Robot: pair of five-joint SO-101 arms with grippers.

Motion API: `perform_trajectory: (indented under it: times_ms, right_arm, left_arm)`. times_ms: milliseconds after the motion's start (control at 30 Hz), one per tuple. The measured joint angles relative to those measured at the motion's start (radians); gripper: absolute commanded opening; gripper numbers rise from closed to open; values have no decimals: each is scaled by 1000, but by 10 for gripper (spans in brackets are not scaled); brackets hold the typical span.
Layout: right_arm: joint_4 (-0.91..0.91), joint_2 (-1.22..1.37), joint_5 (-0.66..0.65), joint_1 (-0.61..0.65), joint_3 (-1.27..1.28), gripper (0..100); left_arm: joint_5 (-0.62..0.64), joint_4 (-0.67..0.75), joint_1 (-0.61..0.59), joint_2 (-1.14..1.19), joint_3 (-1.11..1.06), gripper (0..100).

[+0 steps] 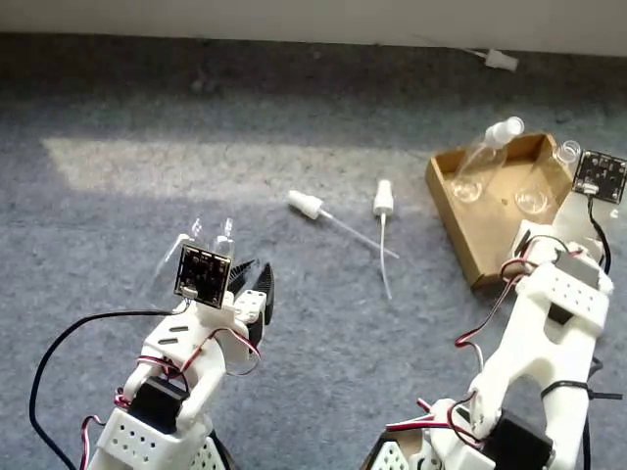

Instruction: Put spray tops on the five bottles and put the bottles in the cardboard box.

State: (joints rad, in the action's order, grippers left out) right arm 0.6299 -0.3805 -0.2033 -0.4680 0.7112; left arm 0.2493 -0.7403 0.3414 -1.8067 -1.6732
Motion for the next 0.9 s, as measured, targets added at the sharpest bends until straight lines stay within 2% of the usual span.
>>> perform_trajectory:
  times_ms: [300, 533, 633, 767, 900]
  right_arm:
    - [356, 0, 0, 48, -247, 270]
    - [582, 0, 0, 155, -381, 270]
    - [674, 0, 0, 236, -385, 270]
    - [750, -11, -2, 350, -385, 270]
    - [764, -97, -2, 468, -385, 270]
  left_arm:
    - [0, 0, -3, 0, 0, 5]
    - [-6, 5, -98, 0, 0, 5]
    - [-72, 0, -149, 0, 25, 5]
    - [-198, -118, -252, 0, 117, 5]
    - [-245, -318, -348, 0, 210, 5]
